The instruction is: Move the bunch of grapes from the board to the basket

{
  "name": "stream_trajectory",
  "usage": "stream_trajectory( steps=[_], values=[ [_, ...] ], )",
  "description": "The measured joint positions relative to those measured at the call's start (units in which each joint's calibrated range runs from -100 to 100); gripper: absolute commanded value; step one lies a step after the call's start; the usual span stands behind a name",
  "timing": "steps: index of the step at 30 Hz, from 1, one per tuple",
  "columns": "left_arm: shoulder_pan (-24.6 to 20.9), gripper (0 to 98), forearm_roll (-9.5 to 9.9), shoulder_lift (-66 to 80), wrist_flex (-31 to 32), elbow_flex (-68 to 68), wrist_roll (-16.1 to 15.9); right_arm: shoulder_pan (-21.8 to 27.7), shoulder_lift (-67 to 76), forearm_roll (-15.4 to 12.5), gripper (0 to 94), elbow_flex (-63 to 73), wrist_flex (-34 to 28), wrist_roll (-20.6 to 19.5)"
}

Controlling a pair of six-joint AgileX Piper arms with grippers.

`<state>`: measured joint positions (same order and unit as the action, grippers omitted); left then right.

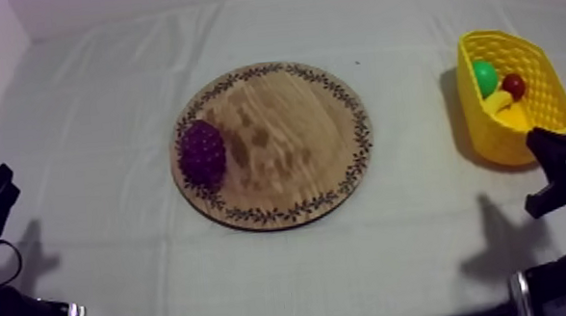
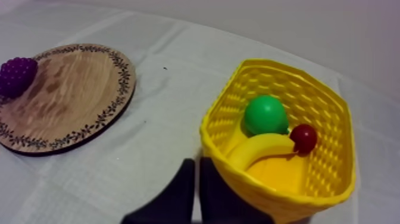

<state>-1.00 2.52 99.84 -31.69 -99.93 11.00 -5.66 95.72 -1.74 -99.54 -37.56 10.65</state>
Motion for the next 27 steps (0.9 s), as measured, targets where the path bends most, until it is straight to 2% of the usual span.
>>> stream_trajectory(
  steps=[10, 18, 24, 27],
  values=[
    [0.0, 0.0, 0.0, 0.0, 0.0, 0.0, 0.0, -0.6, 0.0, 0.0, 0.6, 0.0, 0.0, 0.2],
    [0.0, 0.0, 0.0, 0.0, 0.0, 0.0, 0.0, -6.7, 0.0, 0.0, 0.5, 0.0, 0.0, 0.3],
    [0.0, 0.0, 0.0, 0.0, 0.0, 0.0, 0.0, -11.5, 0.0, -0.2, 3.6, 0.8, -0.5, -2.9],
    [0.0, 0.0, 0.0, 0.0, 0.0, 0.0, 0.0, -13.3, -1.2, -0.7, 1.4, 2.5, -3.4, -5.1]
  ],
)
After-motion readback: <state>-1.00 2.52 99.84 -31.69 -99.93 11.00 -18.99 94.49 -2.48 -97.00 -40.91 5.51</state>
